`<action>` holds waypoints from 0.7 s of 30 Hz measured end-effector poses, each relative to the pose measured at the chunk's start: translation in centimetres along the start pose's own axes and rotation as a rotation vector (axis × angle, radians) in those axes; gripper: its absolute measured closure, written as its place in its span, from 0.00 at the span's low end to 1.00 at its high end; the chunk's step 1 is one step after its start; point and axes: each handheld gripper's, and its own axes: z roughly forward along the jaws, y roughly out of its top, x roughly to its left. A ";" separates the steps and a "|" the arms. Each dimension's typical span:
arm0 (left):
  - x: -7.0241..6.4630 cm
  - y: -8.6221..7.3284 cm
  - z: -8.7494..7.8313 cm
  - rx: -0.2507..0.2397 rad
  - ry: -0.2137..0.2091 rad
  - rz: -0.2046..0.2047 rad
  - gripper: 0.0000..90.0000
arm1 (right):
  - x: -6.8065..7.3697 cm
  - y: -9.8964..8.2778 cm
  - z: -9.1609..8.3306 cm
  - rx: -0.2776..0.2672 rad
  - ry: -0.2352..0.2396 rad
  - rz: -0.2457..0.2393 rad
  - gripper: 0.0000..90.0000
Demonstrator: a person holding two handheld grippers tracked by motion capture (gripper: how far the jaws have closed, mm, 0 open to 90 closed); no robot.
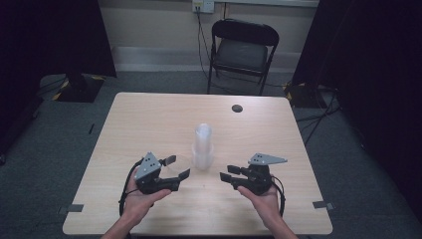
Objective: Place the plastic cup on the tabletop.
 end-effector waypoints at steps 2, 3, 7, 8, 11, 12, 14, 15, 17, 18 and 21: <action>0.3 0.3 0.0 -0.006 0.016 0.002 0.32 | -0.1 -0.1 -0.1 -0.005 -0.008 0.001 0.54; 0.7 0.7 0.0 -0.011 0.031 -0.007 0.32 | -0.4 -0.4 -0.4 -0.001 -0.023 0.008 0.53; 1.4 1.2 0.0 -0.015 0.049 -0.008 0.32 | -1.0 -1.0 -1.3 -0.004 -0.055 0.009 0.49; 1.4 1.2 0.0 -0.015 0.049 -0.008 0.32 | -1.0 -1.0 -1.3 -0.004 -0.055 0.009 0.49; 2.4 1.3 -0.1 -0.012 0.067 -0.024 0.32 | -1.5 -1.5 -2.3 -0.013 -0.090 0.013 0.48; 2.4 1.3 -0.1 -0.012 0.067 -0.024 0.32 | -1.7 -1.7 -2.5 -0.008 -0.104 0.010 0.48; 3.0 1.3 0.0 -0.010 0.082 -0.029 0.32 | -1.8 -1.8 -2.7 0.000 -0.118 0.003 0.48; 3.6 1.4 -0.1 -0.011 0.095 -0.044 0.32 | -2.0 -2.2 -3.2 0.004 -0.131 0.003 0.48; 4.3 1.4 0.1 -0.008 0.111 -0.042 0.32 | -2.3 -2.5 -3.5 0.004 -0.140 0.012 0.48; 4.6 1.4 0.2 -0.004 0.120 -0.045 0.32 | -2.5 -2.7 -3.7 0.003 -0.145 0.014 0.48; 5.5 1.7 0.4 -0.011 0.155 -0.031 0.32 | -2.9 -3.0 -3.9 0.013 -0.157 0.017 0.47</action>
